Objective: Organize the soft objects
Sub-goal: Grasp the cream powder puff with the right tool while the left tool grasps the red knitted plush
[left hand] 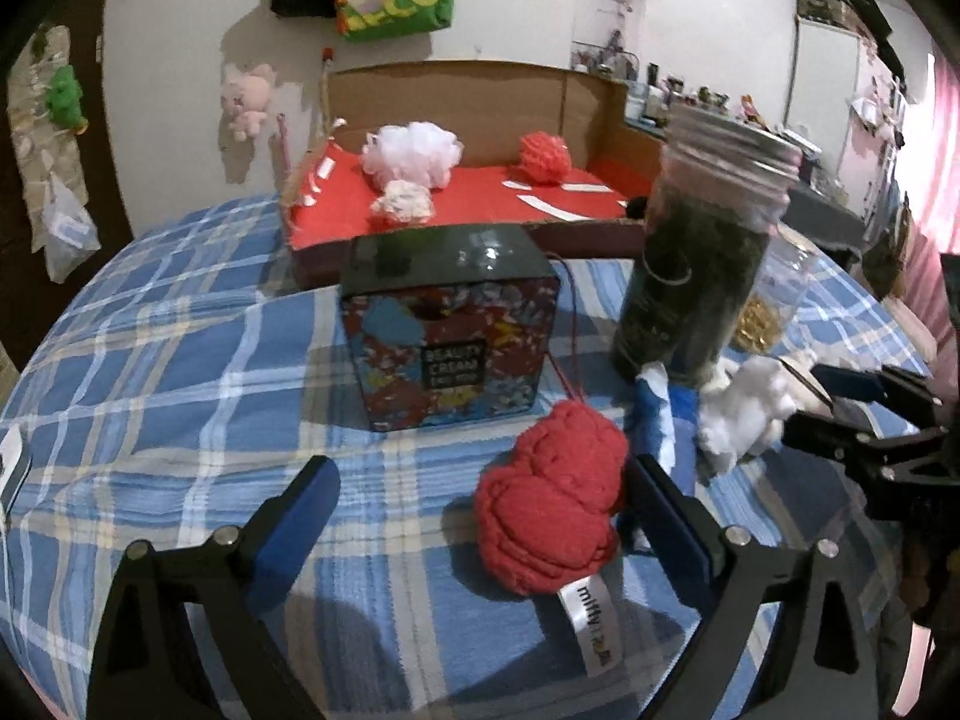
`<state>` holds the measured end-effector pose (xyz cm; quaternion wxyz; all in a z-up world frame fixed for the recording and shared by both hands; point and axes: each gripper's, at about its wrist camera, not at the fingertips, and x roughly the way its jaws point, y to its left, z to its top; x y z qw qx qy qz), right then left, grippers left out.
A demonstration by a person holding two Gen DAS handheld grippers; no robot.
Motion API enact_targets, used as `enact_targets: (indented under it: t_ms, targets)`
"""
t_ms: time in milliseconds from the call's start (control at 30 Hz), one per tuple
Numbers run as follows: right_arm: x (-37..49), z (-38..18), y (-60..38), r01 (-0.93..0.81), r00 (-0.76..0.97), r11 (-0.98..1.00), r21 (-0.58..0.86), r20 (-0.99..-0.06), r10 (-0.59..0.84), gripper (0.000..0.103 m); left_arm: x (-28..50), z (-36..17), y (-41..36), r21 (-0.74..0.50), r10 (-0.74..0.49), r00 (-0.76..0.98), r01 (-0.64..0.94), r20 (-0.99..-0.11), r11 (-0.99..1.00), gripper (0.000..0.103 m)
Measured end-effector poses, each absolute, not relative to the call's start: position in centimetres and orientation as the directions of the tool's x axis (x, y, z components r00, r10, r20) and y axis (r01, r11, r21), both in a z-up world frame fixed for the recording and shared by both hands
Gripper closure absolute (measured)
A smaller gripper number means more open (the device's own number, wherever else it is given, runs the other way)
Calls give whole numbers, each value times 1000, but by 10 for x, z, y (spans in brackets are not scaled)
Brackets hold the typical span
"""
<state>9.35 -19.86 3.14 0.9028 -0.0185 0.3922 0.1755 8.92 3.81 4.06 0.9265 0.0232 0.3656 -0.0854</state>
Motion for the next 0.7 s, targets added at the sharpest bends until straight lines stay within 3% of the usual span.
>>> enact_targets:
  t_ms: [133,200,300,433,700]
  targets:
    - [96,32,-201,-328,625,937,118,-717,309,29,90,39,35,-38,-186,704,221,-685,975,27]
    - [97,32,-203,-325,622,937,130,-717,315,31,88,38,34,-63,-220,694,244,-686,968,29]
    - [97,34,-206,-318,620,938,139,-718,317,31,86,37,32,-72,-227,690,246,-687,967,29]
    - [96,34,-204,-313,626,944,105,-724,288,33,82,38,30,-30,-190,707,231,-681,972,18]
    - [92,35,-207,-318,620,944,87,-734,277,33,83,39,32,-39,-195,699,232,-688,972,17]
